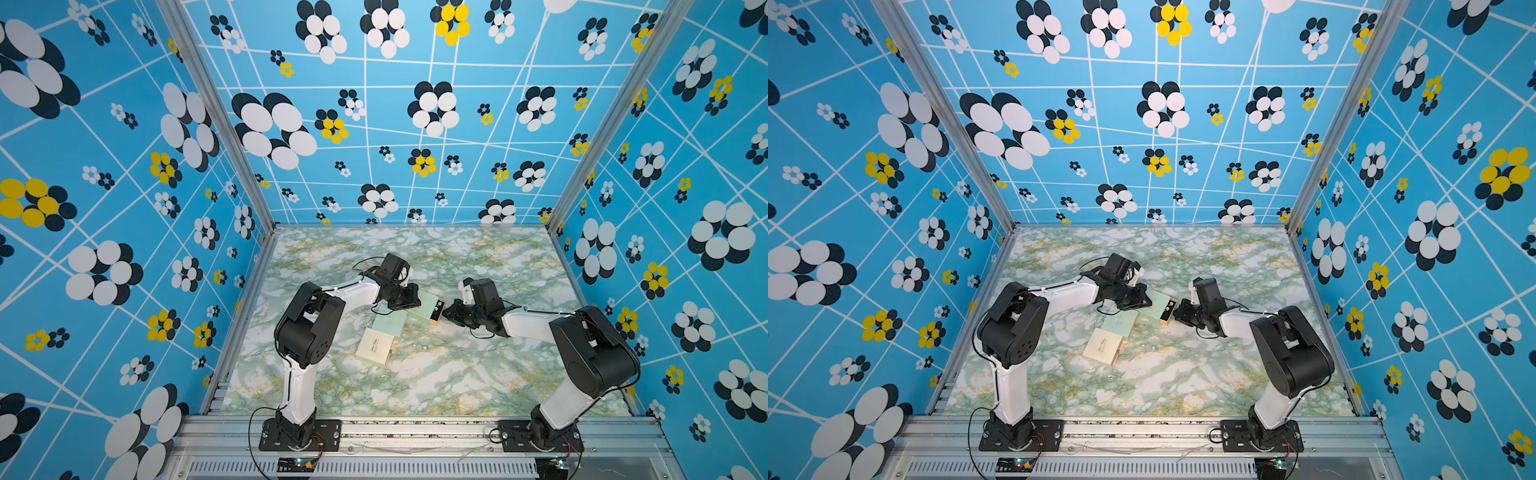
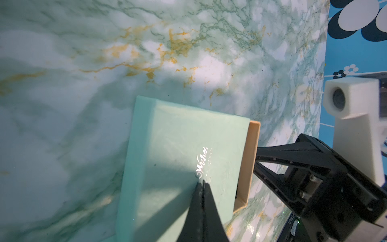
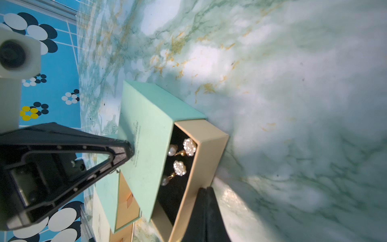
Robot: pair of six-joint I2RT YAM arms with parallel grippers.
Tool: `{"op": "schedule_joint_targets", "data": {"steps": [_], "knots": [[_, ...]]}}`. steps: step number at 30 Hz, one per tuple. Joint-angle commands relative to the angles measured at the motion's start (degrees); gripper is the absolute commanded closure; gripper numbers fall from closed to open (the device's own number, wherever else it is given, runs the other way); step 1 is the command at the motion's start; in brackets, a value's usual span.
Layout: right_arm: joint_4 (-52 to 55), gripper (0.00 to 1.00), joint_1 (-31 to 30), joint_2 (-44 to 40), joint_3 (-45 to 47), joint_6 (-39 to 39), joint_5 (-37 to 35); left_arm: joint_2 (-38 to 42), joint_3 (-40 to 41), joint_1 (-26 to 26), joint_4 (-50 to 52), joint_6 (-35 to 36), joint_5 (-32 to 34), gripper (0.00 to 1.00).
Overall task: Take out the earrings from the drawer-style jewelry box
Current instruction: Open the drawer in the jewelry box.
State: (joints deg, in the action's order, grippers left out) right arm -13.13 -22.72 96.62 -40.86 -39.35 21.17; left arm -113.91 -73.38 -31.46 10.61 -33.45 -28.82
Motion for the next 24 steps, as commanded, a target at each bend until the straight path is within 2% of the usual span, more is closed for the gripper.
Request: {"op": "schedule_joint_targets", "data": {"steps": [1,13,24], "knots": [[-0.3,1.00,0.3,-0.3,1.1,2.9,-0.5,-1.7,2.5,1.1,4.6,-0.3,2.2,1.00],[-1.4,1.00,0.1,-3.6,3.9,9.7,-4.0,-1.7,2.9,1.3,4.4,-0.6,2.1,1.00],[13.2,1.00,-1.4,-4.1,-1.5,12.5,-11.4,-2.0,3.0,1.5,4.3,-0.6,2.0,1.00]]}}
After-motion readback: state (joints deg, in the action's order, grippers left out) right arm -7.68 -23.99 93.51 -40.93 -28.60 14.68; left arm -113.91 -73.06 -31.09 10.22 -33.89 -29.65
